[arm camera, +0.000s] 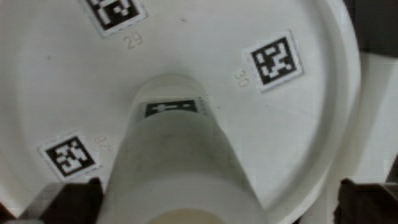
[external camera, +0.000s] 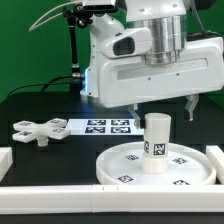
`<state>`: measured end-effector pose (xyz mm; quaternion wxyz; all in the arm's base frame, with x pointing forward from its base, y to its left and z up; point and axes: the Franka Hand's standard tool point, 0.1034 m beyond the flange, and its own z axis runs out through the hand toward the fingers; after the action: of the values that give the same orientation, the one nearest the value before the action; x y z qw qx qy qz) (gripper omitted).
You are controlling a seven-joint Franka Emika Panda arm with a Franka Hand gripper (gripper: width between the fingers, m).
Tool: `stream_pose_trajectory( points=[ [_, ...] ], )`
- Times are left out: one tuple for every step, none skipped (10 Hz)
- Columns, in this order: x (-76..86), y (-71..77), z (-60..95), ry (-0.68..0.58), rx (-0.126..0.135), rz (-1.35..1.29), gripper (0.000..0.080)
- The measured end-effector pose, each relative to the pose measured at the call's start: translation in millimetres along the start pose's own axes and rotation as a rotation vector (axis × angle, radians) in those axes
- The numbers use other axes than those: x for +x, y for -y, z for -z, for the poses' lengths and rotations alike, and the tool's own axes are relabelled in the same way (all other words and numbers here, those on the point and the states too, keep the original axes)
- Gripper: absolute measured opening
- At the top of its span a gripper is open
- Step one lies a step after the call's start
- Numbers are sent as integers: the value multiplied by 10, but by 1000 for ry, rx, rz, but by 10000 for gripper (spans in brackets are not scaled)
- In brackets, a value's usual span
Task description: Assemble round table
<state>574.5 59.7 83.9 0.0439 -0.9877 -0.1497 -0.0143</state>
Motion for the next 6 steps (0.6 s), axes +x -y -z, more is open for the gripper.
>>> stream_pose_trajectory(
  points=[
    [10, 24, 15, -2, -2, 46, 649],
    [-1, 6, 2, 0, -1, 125, 649],
    [-4, 0, 0, 0, -1, 173, 649],
    [-5, -4, 0, 1, -2, 219, 649],
    [-7, -11, -2, 1, -2, 297, 649],
    [-11, -29, -1, 2, -4, 395, 649]
  ],
)
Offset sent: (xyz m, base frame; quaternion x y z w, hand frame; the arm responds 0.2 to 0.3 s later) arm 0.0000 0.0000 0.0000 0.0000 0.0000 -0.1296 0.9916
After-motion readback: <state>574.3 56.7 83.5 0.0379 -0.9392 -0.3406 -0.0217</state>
